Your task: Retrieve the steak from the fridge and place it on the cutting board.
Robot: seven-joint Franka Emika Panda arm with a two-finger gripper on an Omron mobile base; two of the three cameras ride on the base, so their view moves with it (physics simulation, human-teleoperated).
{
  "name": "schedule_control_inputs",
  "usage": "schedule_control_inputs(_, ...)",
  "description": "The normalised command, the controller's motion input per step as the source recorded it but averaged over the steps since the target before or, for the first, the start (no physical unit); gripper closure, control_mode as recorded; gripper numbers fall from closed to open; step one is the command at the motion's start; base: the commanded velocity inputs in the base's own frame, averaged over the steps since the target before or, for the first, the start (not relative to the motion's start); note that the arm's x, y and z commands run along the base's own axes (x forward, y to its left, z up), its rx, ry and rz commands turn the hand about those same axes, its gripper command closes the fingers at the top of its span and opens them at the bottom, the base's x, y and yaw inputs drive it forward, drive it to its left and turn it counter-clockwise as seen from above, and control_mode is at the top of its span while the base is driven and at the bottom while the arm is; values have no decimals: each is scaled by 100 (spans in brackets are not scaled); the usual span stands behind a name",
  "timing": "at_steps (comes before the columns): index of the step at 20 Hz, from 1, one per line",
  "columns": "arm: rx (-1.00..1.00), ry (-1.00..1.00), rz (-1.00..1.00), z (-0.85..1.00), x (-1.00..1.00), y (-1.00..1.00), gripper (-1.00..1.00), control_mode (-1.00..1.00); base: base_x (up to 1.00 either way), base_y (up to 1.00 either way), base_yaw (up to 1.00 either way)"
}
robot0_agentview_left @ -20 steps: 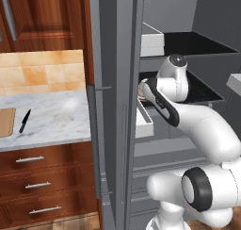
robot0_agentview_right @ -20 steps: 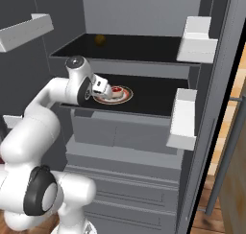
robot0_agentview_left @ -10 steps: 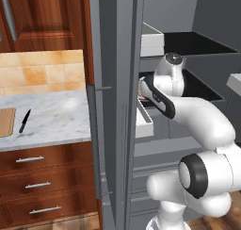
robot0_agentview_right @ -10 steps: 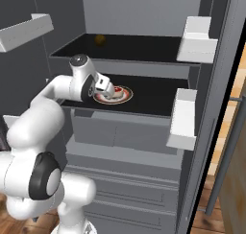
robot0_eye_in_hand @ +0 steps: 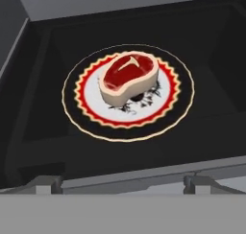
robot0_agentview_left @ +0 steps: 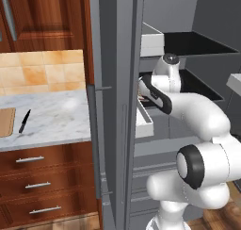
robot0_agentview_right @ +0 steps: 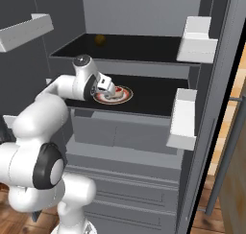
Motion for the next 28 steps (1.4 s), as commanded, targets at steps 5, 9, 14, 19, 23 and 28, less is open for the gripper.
schedule_control_inputs(5,0,0,0,-11,18,0,-100,-100,0,0,0)
schedule_control_inputs(9,0,0,0,-6,15,0,-100,-100,0,0,0)
schedule_control_inputs(14,0,1,0,-5,22,0,-100,-100,0,0,0)
schedule_control_inputs(19,0,2,0,-15,31,0,-100,-100,0,0,0)
schedule_control_inputs(23,0,0,0,-10,31,0,-100,-100,0,0,0)
schedule_control_inputs(28,0,0,0,-10,30,0,-100,-100,0,0,0)
